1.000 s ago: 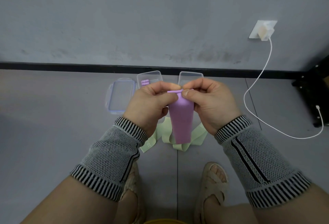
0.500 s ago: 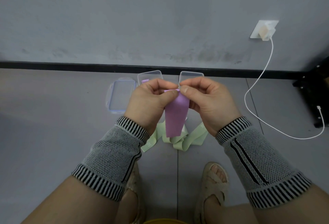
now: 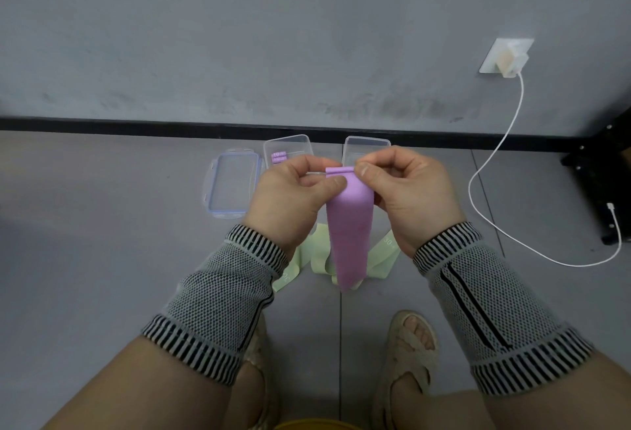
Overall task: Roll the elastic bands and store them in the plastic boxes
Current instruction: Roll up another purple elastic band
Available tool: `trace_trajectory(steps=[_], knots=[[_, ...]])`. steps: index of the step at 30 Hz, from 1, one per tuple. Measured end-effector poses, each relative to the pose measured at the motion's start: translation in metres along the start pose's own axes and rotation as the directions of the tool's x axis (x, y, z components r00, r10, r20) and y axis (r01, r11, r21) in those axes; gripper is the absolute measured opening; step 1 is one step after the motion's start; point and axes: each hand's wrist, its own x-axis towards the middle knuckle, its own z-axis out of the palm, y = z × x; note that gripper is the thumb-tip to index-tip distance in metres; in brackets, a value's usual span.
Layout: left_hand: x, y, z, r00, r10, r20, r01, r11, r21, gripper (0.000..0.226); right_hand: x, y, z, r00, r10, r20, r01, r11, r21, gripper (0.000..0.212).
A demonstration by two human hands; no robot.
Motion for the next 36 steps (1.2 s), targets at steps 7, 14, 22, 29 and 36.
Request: trace_trajectory(steps=[7, 14, 22, 29, 36], knots=[[0.0006, 0.0031, -0.0028, 0.998, -0.063, -0.003, 0.062, 0.991, -0.115, 0.015, 0.0015, 0.0032, 0.0020, 1.000, -0.001, 0.026, 0.001, 1.000, 0.009, 0.030], [0.0021, 0.0020, -0.0025, 0.997, -0.064, -0.040, 0.058, 0.990, -0.128, 0.016, 0.0007, 0.0040, 0.0030, 0.999, -0.008, 0.041, 0.009, 1.000, -0.016, 0.028], [0.0027, 0.0026, -0.0049, 0.997, -0.030, -0.073, 0.020, 0.991, -0.132, 0.022, -0.0008, 0.0029, 0.0030, 0.994, 0.043, 0.099, -0.047, 0.998, 0.041, 0.015], [0.0022, 0.0028, -0.0037, 0.997, -0.061, -0.042, 0.054, 0.988, -0.145, 0.018, -0.0003, 0.0026, 0.0024, 0.999, 0.019, 0.051, -0.018, 1.000, -0.015, 0.021], [0.0021, 0.0014, -0.0029, 0.995, -0.094, -0.015, 0.091, 0.988, -0.124, 0.011, 0.0002, 0.0028, 0.0017, 0.999, -0.009, 0.031, 0.010, 1.000, -0.026, 0.025]])
